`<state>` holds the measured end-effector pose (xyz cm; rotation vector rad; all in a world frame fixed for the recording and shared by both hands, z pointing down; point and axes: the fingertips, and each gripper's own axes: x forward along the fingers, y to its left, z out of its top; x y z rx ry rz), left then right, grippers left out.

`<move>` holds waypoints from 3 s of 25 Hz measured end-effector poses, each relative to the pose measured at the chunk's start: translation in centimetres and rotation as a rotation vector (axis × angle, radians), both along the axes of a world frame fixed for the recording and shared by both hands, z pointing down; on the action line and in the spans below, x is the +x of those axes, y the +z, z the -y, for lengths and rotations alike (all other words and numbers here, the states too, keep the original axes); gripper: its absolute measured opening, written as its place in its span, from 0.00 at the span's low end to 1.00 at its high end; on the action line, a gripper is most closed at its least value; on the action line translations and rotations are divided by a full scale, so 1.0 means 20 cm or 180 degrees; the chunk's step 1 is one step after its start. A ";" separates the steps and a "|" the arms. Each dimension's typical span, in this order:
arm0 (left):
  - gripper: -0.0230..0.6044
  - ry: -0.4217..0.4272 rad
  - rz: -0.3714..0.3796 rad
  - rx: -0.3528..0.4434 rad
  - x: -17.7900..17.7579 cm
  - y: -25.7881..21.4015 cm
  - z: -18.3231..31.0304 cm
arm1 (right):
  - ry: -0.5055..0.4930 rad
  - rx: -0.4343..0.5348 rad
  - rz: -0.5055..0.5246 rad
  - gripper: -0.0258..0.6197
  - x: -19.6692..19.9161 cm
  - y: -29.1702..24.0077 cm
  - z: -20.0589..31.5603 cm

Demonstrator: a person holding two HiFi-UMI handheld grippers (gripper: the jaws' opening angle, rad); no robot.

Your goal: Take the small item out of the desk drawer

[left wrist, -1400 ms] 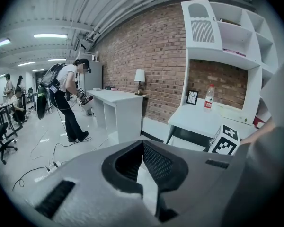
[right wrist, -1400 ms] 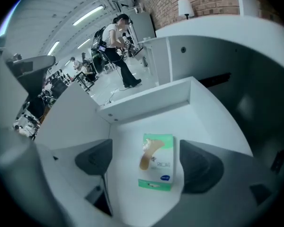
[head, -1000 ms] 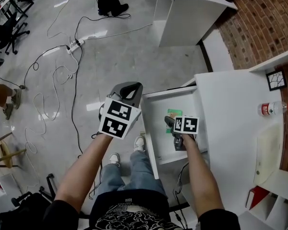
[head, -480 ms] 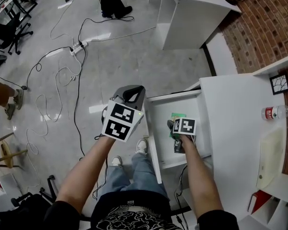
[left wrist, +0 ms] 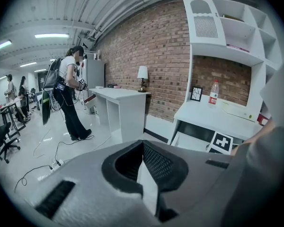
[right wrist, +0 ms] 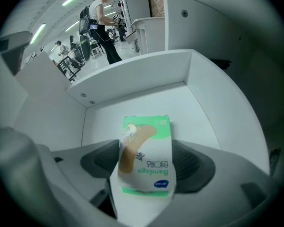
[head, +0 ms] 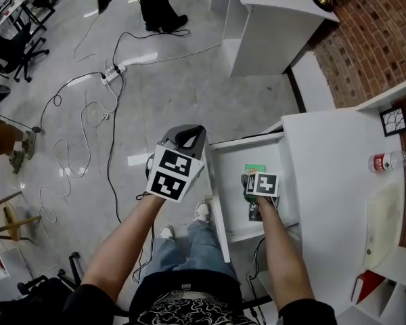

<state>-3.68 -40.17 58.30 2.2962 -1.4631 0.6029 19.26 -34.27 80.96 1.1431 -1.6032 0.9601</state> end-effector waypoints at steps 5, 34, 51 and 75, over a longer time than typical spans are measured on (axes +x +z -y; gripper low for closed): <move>0.04 -0.0033 -0.0011 0.0035 -0.02 -0.08 0.01 | 0.0014 0.0163 0.0107 0.58 -0.02 -0.14 0.05; 0.04 -0.0360 0.0048 0.0419 -0.44 -0.76 -0.24 | -0.0598 0.1716 0.0717 0.57 -0.64 -1.56 0.26; 0.04 -0.1064 0.0157 0.0808 -0.94 -1.10 -0.44 | -0.1199 0.2510 0.1365 0.57 -1.30 -2.22 0.21; 0.04 -0.1357 0.0205 0.0952 -1.13 -1.21 -0.62 | -0.1635 0.2906 0.1668 0.57 -1.63 -2.49 0.02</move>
